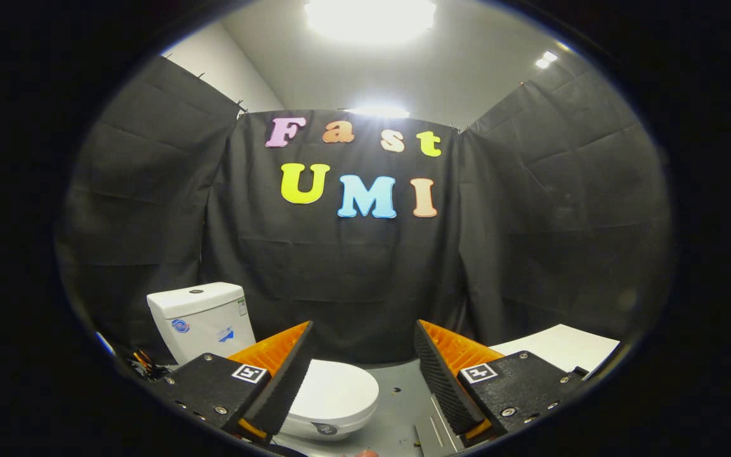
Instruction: Open the toilet lid.
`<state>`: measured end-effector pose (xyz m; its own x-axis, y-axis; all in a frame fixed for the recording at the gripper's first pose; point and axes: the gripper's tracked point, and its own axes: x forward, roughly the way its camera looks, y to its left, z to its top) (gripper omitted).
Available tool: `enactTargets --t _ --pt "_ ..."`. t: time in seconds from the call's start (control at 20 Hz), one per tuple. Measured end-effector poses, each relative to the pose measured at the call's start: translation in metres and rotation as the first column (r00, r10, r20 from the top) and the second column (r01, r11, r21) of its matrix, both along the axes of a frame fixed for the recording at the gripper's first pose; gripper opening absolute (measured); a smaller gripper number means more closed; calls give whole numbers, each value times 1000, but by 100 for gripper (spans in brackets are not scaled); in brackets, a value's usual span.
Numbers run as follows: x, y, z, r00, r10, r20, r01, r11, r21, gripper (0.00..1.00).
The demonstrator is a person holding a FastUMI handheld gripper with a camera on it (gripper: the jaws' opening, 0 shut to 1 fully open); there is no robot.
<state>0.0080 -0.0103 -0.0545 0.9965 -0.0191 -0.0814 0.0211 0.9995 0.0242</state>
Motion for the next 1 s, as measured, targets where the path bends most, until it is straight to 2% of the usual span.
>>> enactTargets --t 0.25,0.5,0.75,1.0 --pt "5 -6 -33 998 -20 -58 18 999 -36 95" --pt "8 6 -60 994 14 -107 -14 1000 -4 95" --pt "12 15 -87 987 31 -160 -34 999 -19 95" --pt "19 25 -133 964 25 -265 -40 998 -54 95"
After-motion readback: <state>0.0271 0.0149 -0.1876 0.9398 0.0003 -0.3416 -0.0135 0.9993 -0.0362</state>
